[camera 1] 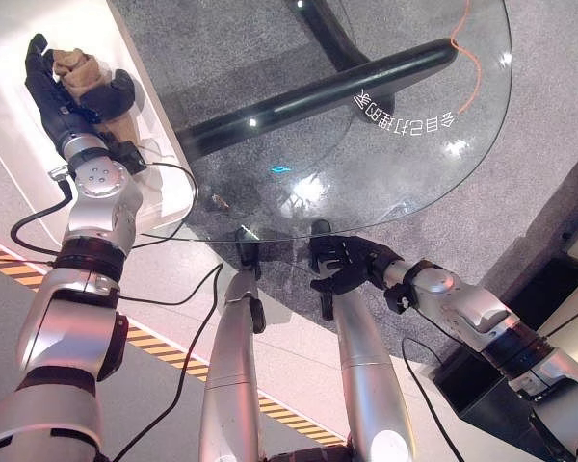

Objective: Wipe the table with a cloth and put it in the basket.

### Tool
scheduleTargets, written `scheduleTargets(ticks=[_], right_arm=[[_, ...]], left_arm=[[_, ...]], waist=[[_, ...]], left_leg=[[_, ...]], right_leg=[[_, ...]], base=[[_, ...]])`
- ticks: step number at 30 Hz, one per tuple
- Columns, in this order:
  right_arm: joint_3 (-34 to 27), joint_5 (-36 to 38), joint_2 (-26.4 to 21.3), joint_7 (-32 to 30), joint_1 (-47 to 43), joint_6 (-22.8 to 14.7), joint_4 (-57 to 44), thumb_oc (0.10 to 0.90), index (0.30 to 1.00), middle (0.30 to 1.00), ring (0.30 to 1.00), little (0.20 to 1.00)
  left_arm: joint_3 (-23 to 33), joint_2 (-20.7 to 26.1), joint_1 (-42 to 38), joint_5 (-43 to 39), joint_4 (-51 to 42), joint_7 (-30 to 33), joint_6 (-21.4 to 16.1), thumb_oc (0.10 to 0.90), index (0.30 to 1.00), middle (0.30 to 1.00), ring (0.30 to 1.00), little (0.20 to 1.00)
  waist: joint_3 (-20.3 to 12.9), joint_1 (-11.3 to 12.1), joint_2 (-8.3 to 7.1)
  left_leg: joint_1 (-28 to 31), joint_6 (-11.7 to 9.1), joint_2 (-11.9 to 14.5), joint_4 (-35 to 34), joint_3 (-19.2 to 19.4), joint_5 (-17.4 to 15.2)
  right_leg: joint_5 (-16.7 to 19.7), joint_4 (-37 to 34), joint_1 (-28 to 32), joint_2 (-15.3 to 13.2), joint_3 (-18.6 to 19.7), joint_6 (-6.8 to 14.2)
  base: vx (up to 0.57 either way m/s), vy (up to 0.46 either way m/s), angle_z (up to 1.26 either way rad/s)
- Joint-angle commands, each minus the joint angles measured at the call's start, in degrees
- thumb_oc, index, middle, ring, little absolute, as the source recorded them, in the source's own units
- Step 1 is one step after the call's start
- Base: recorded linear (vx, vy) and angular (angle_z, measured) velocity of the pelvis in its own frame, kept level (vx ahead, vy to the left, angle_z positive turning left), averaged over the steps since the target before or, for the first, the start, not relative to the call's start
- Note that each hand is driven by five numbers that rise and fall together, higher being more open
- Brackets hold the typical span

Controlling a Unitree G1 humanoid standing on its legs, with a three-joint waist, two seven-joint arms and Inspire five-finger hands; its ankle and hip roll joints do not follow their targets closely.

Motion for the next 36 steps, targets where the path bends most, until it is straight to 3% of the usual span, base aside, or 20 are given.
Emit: scheduleTargets(ticks=[1,7,15,18,23,28,29,30,34,36], right_arm=[[-3.74,1.07,1.79,-0.33,7.19,-2.94,-8.66,0.8,0.9,0.9,0.9,0.9],[-6.02,-2.18,3.49,-0.81,12.43,-3.22,-11.58,0.8,0.9,0.9,0.9,0.9],[-8.04,-5.28,5.01,-0.49,17.33,-4.56,-13.58,0.8,0.9,0.9,0.9,0.9],[-8.4,-5.63,5.28,-0.32,18.5,-5.64,-13.32,0.8,0.9,0.9,0.9,0.9],[-9.33,-6.4,6.91,0.37,21.09,-8.1,-11.61,0.8,0.9,0.9,0.9,0.9],[-11.59,-8.62,9.18,1.54,25.19,-11.79,-6.89,0.8,0.9,0.9,0.9,0.9],[-12.24,-8.23,9.34,1.71,25.93,-12.45,-6.03,0.8,0.9,0.9,0.9,0.9],[-12.96,-7.65,9.51,1.93,26.79,-12.79,-5.12,0.8,0.9,0.9,0.9,0.9],[-15.59,-7.53,11.47,3.1,29.61,-14.98,0.78,0.8,0.9,0.9,0.9,0.9],[-16.22,-7.8,12.65,3.52,30.89,-15.73,3.62,0.8,0.9,0.9,0.9,0.9]], left_arm=[[5.21,4.3,5.76,7.68,-6.77,6.72,-7.82,0.8,0.9,0.9,0.9,0.9],[11.2,1.25,13.86,16.85,-18.72,11.48,-11.75,0.8,0.9,0.9,0.9,0.9],[16.46,-0.31,21.88,29.6,-34.22,17.02,-13.11,0.8,0.9,0.9,0.9,0.9],[17.24,0.3,23.29,30.27,-37.52,16.06,-13.92,0.8,0.9,0.9,0.9,0.9],[16.15,-1.86,28.74,26.99,-42.72,6.39,-16.19,0.8,0.9,0.9,0.9,0.9],[11.17,-8.22,39.78,27.24,-46.85,-6.7,-13.21,0.8,0.9,0.9,0.9,0.9],[10.3,-8.91,41.48,29.4,-47.52,-6.44,-12.8,0.8,0.9,0.9,0.9,0.9],[9.41,-9.23,43.58,25.19,-48.13,-9.72,-11.11,0.8,0.9,0.9,0.9,0.9],[7.04,-10.67,49.11,16.11,-44.48,-19.23,-10.63,0.8,0.9,0.9,0.9,0.9],[6.06,-11.21,51.52,14.41,-42.88,-21.81,-10.51,0.8,0.9,0.9,0.9,0.9]], waist=[[-1.31,2.63,0.35],[-1.31,3.82,0.91],[-1.31,5.05,1.42],[-1.31,5.36,1.5],[-1.31,6.05,1.44],[-1.31,6.96,1.18],[-1.31,7.12,1.15],[-1.31,7.27,1.06],[-1.43,7.54,1.1],[-3.2,7.55,1.13]], left_leg=[[4.3,0.33,-3.4,-0.1,1.53,-4.56],[6.29,0.6,-4.05,-0.73,0.85,-4.9],[9.69,0.7,-4.83,-1.84,-0.07,-4.84],[11.3,0.61,-4.82,-2.43,-0.18,-4.81],[16.38,0.15,-4.8,-4.35,-0.76,-4.55],[24.62,-0.01,-4.77,-7.66,-1.71,-3.93],[26.09,0.0,-4.77,-8.29,-1.96,-3.79],[28.29,-0.15,-4.57,-9.12,-2.15,-3.73],[36.24,-0.41,-3.91,-12.72,-2.52,-3.31],[38.39,-0.57,-3.57,-14.34,-2.71,-3.17]], right_leg=[[-1.04,-3.6,3.55,2.65,-0.42,1.34],[-1.91,-3.99,5.85,2.41,-1.21,0.97],[-2.63,-4.7,9.64,2.58,-1.94,0.48],[-2.83,-5.12,11.3,2.56,-2.16,0.45],[-3.2,-6.23,16.21,2.49,-2.82,0.81],[-3.56,-8.64,24.69,2.55,-3.47,1.14],[-3.51,-9.28,26.29,2.55,-3.51,1.21],[-3.62,-9.94,28.62,2.43,-3.5,1.38],[-3.6,-12.93,37.23,1.87,-4.29,1.81],[-3.53,-14.6,39.9,1.76,-4.77,1.79]], base=[[0.0,-0.048,0.02],[-0.01,-0.043,0.03],[-0.03,-0.052,0.04],[-0.04,-0.067,0.02],[-0.05,-0.1,0.01],[-0.07,-0.125,-0.01],[-0.08,-0.17,-0.03],[-0.05,-0.118,-0.03],[-0.05,-0.127,-0.01],[0.02,-0.115,-0.01]])
